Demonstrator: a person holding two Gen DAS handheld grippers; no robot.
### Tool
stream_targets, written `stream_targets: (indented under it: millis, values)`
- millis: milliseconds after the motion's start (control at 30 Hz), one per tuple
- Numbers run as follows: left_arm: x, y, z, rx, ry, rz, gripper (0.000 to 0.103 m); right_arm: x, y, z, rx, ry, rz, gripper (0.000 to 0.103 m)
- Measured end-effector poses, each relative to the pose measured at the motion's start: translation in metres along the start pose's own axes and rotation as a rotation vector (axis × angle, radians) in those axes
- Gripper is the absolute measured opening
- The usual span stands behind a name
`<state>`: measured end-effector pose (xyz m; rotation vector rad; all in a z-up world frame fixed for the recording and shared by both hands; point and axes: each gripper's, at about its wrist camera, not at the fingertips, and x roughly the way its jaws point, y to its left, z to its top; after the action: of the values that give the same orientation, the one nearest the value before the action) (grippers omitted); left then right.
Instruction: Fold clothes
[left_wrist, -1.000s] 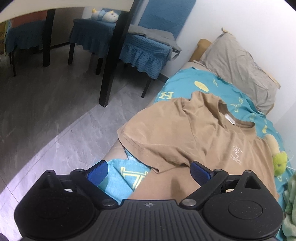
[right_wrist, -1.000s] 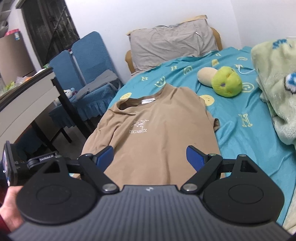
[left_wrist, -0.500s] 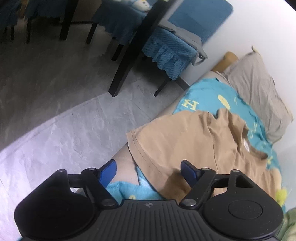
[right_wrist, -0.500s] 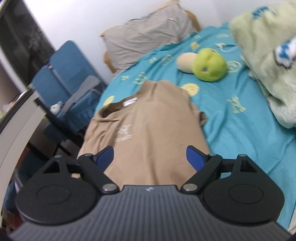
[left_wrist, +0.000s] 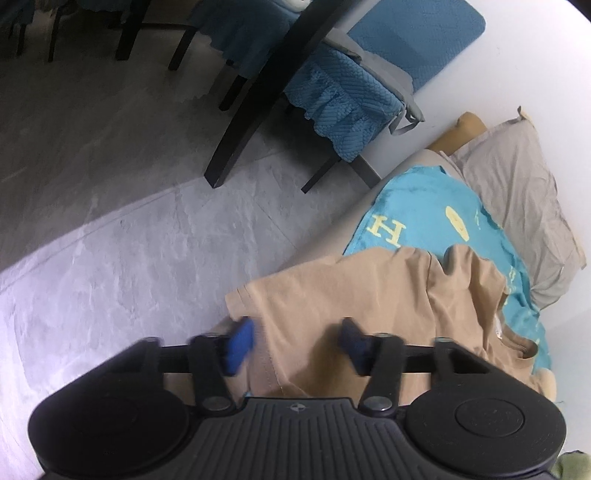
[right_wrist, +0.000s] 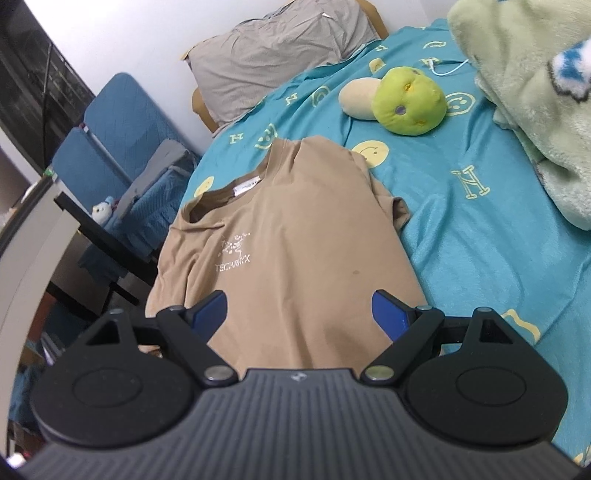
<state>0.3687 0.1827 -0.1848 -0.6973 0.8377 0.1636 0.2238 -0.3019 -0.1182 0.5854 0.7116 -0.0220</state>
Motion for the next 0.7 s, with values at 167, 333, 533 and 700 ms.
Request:
stream_targets:
  millis: [167, 333, 533, 700]
  values:
    - [-0.003, -0.021, 0.019, 0.163, -0.043, 0.029, 0.007, 0.010, 0.005, -0.001, -0.032, 0.019, -0.010, 0.087]
    - [-0.015, -0.048, 0.065, 0.265, -0.158, 0.085, 0.006, 0.012, 0.007, -0.001, -0.044, 0.019, -0.025, 0.087]
    - [0.003, -0.104, 0.120, 0.464, -0.328, 0.360, 0.007, 0.018, 0.004, 0.002, -0.045, 0.012, -0.059, 0.087]
    - [0.034, -0.108, 0.115, 0.513, -0.272, 0.378, 0.019, 0.027, 0.007, 0.003, -0.088, 0.013, -0.089, 0.087]
